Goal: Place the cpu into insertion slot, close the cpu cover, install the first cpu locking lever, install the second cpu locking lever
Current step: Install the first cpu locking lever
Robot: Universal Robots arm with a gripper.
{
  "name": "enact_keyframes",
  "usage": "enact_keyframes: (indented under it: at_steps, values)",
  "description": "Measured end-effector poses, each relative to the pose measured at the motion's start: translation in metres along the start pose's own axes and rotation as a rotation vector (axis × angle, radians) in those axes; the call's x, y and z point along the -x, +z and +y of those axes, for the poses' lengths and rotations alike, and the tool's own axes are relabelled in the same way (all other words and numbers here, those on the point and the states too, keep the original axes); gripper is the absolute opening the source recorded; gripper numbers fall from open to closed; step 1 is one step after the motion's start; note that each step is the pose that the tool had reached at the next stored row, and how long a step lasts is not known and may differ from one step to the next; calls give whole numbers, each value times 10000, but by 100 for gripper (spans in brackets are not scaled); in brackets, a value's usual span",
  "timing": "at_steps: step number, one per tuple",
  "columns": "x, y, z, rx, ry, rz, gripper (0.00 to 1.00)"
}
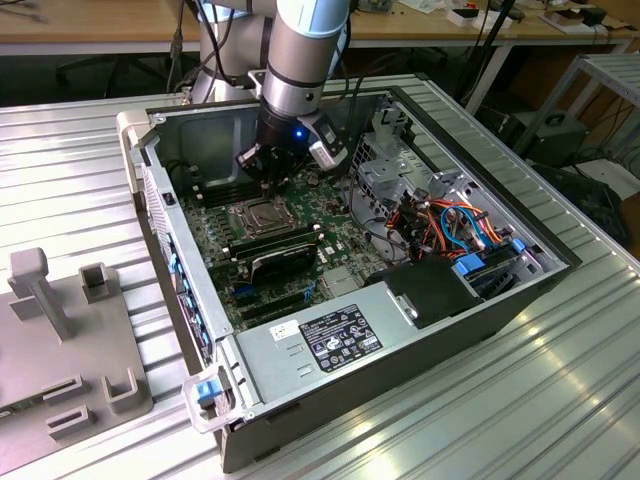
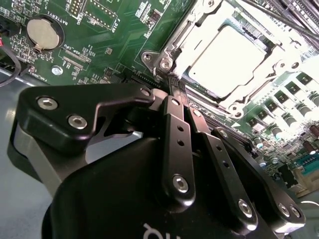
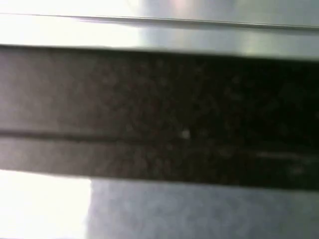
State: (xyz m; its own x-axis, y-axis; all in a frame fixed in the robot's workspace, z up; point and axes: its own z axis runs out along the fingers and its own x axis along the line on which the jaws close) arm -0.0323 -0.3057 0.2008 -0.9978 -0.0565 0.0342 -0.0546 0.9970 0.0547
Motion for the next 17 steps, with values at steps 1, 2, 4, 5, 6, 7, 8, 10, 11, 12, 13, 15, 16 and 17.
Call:
enact_keyframes:
  at_steps: [1,2,4,5,6,7,8,10,11,12,13,15,16,17]
  values:
    - [0,6,-1,-6,1,0,11]
    - [0,10,-2,-11,1,0,11]
    - [0,12,-3,-15,1,2,11]
    - [0,12,-3,-13,1,1,11]
    - [0,12,-2,-14,1,2,11]
    - [1,12,-1,-15,-1,3,11]
    - [1,12,1,-17,0,4,11]
    - [0,11,6,-19,2,5,11]
    - [0,11,9,-19,2,5,11]
    - [0,12,14,-16,2,5,11]
    - [1,12,18,-16,2,6,11]
    - [1,10,25,-14,0,7,11]
    - [1,7,26,-13,-1,6,11]
    - [2,3,28,-7,-2,3,11]
